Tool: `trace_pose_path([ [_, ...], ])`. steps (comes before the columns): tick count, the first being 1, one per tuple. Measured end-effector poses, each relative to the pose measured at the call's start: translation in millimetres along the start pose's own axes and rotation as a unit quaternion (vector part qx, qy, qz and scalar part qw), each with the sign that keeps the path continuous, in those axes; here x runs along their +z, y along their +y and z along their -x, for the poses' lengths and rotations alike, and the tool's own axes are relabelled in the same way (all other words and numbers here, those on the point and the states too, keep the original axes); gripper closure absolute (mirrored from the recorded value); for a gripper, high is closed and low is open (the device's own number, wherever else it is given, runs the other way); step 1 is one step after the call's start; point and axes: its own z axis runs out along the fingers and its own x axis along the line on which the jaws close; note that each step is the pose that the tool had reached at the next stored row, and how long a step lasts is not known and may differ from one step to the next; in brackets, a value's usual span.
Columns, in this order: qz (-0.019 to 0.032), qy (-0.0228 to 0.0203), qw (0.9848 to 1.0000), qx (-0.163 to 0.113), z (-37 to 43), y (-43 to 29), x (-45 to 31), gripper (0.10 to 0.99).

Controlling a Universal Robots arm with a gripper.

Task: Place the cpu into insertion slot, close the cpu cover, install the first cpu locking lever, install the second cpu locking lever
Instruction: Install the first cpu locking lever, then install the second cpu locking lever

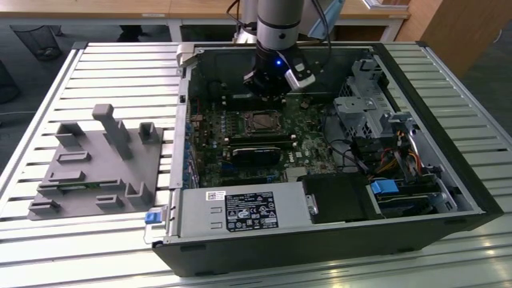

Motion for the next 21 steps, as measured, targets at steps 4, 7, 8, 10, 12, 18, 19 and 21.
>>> trace_pose_path([
  [4, 0.0, 0.0, 1.0, 0.0, 0.0, -0.8, 0.0, 0.98],
  [7, 0.0, 0.0, 1.0, 0.0, 0.0, -1.4, -0.1, 0.98],
  [8, 0.0, 0.0, 1.0, 0.0, 0.0, -1.5, -0.1, 0.98],
  [10, 0.0, 0.0, 1.0, 0.0, 0.0, -1.8, -0.1, 0.98],
  [12, -0.0001, 0.0001, 1.0, 0.0, 0.0, -2.3, -0.2, 0.98],
  [18, 0.0, 0.0, 1.0, 0.0, 0.0, -4.0, -0.2, 0.98],
  [19, -0.0001, 0.0, 1.0, 0.0, 0.0, -4.4, -0.3, 0.98],
  [21, 0.0, 0.0, 1.0, 0.0, 0.0, -5.2, -0.3, 0.98],
])
